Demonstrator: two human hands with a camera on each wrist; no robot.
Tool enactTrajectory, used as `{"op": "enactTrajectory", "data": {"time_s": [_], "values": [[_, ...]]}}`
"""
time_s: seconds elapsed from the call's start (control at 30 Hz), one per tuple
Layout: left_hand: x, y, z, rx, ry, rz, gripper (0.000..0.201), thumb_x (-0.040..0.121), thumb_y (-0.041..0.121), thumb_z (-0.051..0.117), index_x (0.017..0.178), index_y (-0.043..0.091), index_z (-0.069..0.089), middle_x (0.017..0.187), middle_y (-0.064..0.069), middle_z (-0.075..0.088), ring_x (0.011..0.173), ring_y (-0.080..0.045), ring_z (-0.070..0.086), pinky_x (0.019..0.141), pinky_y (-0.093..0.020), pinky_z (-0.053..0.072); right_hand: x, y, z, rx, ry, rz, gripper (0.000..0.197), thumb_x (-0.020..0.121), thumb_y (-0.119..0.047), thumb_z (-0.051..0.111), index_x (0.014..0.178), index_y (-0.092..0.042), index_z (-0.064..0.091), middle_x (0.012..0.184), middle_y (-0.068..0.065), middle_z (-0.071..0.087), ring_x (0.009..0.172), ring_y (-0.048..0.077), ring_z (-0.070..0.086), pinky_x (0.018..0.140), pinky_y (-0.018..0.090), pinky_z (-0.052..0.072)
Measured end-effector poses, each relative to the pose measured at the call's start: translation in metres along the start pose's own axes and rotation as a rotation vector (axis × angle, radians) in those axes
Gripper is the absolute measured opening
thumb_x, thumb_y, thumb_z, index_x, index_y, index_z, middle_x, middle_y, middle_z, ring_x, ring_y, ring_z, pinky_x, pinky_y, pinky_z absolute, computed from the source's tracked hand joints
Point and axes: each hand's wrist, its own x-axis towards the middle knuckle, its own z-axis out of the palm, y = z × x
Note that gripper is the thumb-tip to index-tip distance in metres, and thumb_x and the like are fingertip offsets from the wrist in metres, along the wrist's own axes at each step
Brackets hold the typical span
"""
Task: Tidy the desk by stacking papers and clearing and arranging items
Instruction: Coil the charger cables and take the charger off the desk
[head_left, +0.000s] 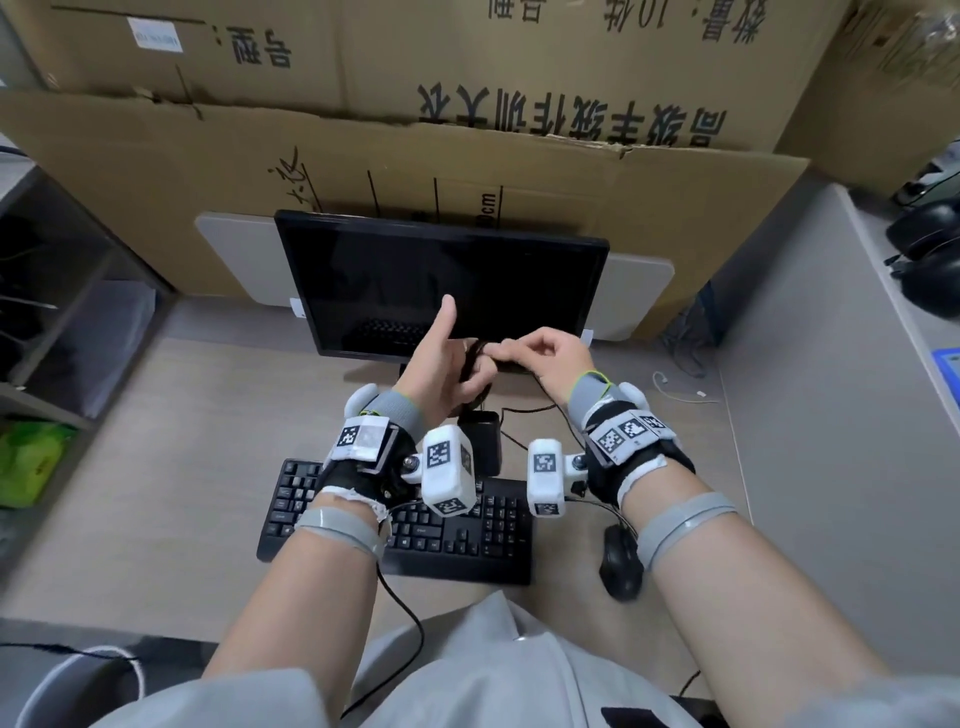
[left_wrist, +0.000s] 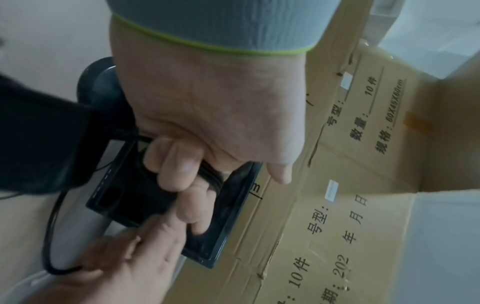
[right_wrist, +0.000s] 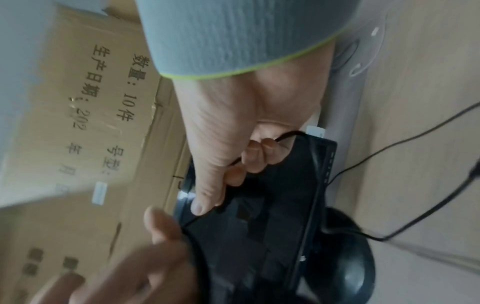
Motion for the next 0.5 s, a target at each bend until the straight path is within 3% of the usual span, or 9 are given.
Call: {"op": "enactTrajectory", "data": {"time_s": [0.07, 0.1, 0.13, 0.17, 0.23, 0.3, 0.33, 0.43, 0.5], "values": [[0.003, -0.001, 0.003, -0.151, 0.042, 0.028, 0.090, 0.089, 0.076, 0.017, 0.119, -0.001, 0.052, 0.080, -0.013, 0.067, 0.047, -0.018, 0.047, 0.048, -0.024, 0.037, -0.008, 0.006, 0.003, -0.121, -0.118, 0.022, 0.014, 0.086, -0.023, 0.073, 0.090, -0.009, 0.074, 0.069, -0.003, 0.062, 0.057, -0.004, 0.051, 0.064, 0.014, 0.041], [0.005, -0.003, 0.006, -0.223, 0.057, 0.029, 0.091, 0.090, 0.075, 0.019, 0.132, -0.002, 0.042, 0.103, -0.017, 0.069, 0.064, -0.025, 0.062, 0.060, -0.029, 0.045, -0.012, 0.006, 0.006, -0.189, -0.196, 0.056, 0.007, 0.087, -0.022, 0.071, 0.088, -0.015, 0.075, 0.063, -0.006, 0.059, 0.049, -0.005, 0.048, 0.058, 0.011, 0.039], [0.007, -0.005, 0.008, -0.284, 0.082, 0.030, 0.092, 0.090, 0.074, 0.022, 0.142, -0.002, 0.029, 0.125, -0.021, 0.062, 0.090, -0.035, 0.067, 0.075, -0.037, 0.050, -0.014, 0.004, 0.010, -0.241, -0.260, 0.090, 0.005, 0.086, -0.020, 0.070, 0.081, -0.020, 0.073, 0.057, -0.007, 0.055, 0.044, -0.002, 0.045, 0.054, 0.014, 0.037], [0.008, -0.007, 0.011, -0.349, 0.104, 0.034, 0.092, 0.091, 0.072, 0.024, 0.148, 0.000, 0.018, 0.140, -0.024, 0.050, 0.112, -0.041, 0.061, 0.086, -0.045, 0.049, -0.016, 0.003, 0.012, -0.288, -0.299, 0.112, 0.012, 0.083, -0.020, 0.070, 0.071, -0.020, 0.071, 0.055, -0.006, 0.053, 0.044, 0.005, 0.043, 0.052, 0.019, 0.036], [0.009, -0.008, 0.014, -0.398, 0.177, 0.067, 0.087, 0.094, 0.068, 0.027, 0.151, 0.004, 0.010, 0.151, -0.022, 0.037, 0.127, -0.038, 0.051, 0.095, -0.049, 0.047, -0.016, -0.003, 0.012, -0.382, -0.368, 0.119, 0.016, 0.080, -0.027, 0.070, 0.070, -0.016, 0.074, 0.058, -0.004, 0.058, 0.050, 0.013, 0.040, 0.052, 0.024, 0.034], [0.013, -0.009, 0.011, -0.333, 0.269, 0.113, 0.082, 0.094, 0.066, 0.030, 0.149, 0.007, 0.015, 0.147, -0.019, 0.043, 0.126, -0.033, 0.053, 0.100, -0.040, 0.044, -0.020, -0.013, 0.007, -0.398, -0.436, 0.098, 0.017, 0.080, -0.028, 0.070, 0.071, -0.015, 0.076, 0.059, -0.002, 0.060, 0.055, 0.016, 0.041, 0.052, 0.025, 0.034], [0.015, -0.012, 0.007, -0.282, 0.303, 0.104, 0.079, 0.092, 0.069, 0.032, 0.143, 0.010, 0.023, 0.136, -0.017, 0.052, 0.118, -0.030, 0.058, 0.096, -0.039, 0.044, -0.024, -0.019, 0.003, -0.369, -0.454, 0.091, 0.017, 0.080, -0.027, 0.070, 0.071, -0.014, 0.076, 0.058, -0.002, 0.060, 0.054, 0.015, 0.041, 0.051, 0.024, 0.034], [0.011, -0.019, 0.002, 0.023, 0.251, -0.028, 0.090, 0.076, 0.089, 0.026, 0.108, 0.009, 0.051, 0.089, -0.014, 0.064, 0.072, -0.026, 0.058, 0.070, -0.037, 0.045, -0.028, -0.039, -0.004, -0.354, -0.458, -0.023, 0.020, 0.080, -0.026, 0.075, 0.074, -0.007, 0.077, 0.051, -0.004, 0.056, 0.045, 0.005, 0.043, 0.050, 0.015, 0.035], [0.006, -0.027, 0.005, 0.277, 0.147, -0.068, 0.103, 0.068, 0.096, 0.016, 0.084, 0.009, 0.070, 0.077, -0.021, 0.061, 0.056, -0.024, 0.047, 0.051, -0.030, 0.033, -0.025, -0.048, -0.006, -0.269, -0.386, -0.108, 0.018, 0.079, -0.024, 0.078, 0.075, -0.006, 0.076, 0.055, -0.002, 0.061, 0.050, 0.003, 0.049, 0.055, 0.012, 0.039]]}}
